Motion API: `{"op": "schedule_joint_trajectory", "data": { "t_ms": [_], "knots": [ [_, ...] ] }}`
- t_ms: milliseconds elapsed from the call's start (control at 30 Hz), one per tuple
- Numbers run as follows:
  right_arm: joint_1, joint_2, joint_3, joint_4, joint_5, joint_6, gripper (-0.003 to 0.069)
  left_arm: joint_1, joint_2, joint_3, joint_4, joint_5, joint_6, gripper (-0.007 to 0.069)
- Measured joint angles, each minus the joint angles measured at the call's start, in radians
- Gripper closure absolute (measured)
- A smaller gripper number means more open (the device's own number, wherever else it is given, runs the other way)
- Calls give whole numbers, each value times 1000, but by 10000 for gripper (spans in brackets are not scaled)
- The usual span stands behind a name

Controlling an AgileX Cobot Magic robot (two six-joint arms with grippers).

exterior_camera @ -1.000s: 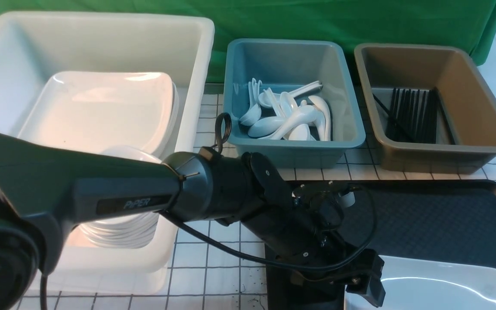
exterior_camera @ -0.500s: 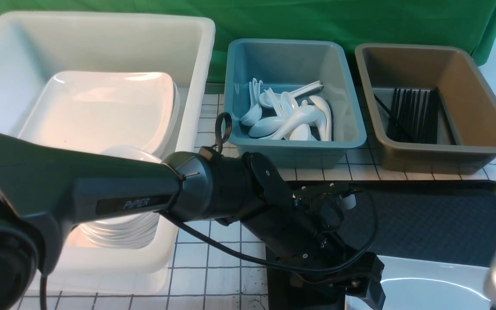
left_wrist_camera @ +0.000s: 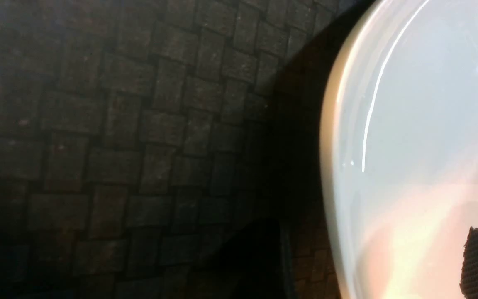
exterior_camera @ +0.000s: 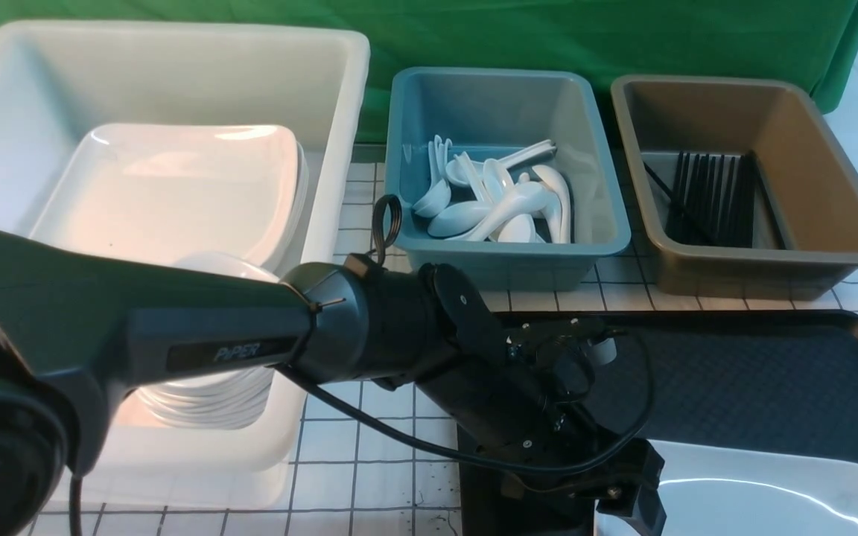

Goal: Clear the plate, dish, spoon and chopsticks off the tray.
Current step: Use the left arm to grab a plate from the dinner plate

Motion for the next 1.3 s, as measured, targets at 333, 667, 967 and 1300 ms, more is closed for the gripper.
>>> {"op": "schedule_joint_trajectory", "data": {
  "t_ms": [333,667,967,1300],
  "knots": [
    [-81,205,188,6,-197,102,629,0,0,0,9,0,1,67],
    [-81,314,318,44,-462,96,629,0,0,0,9,2,2,67],
    [-87,314,318,193,-516,-61,629,4,0,0,-19,-4,38,67],
    [-91,316,320,422,-496,-324,629,14,7,5,-62,-11,72,210]
  ]
}}
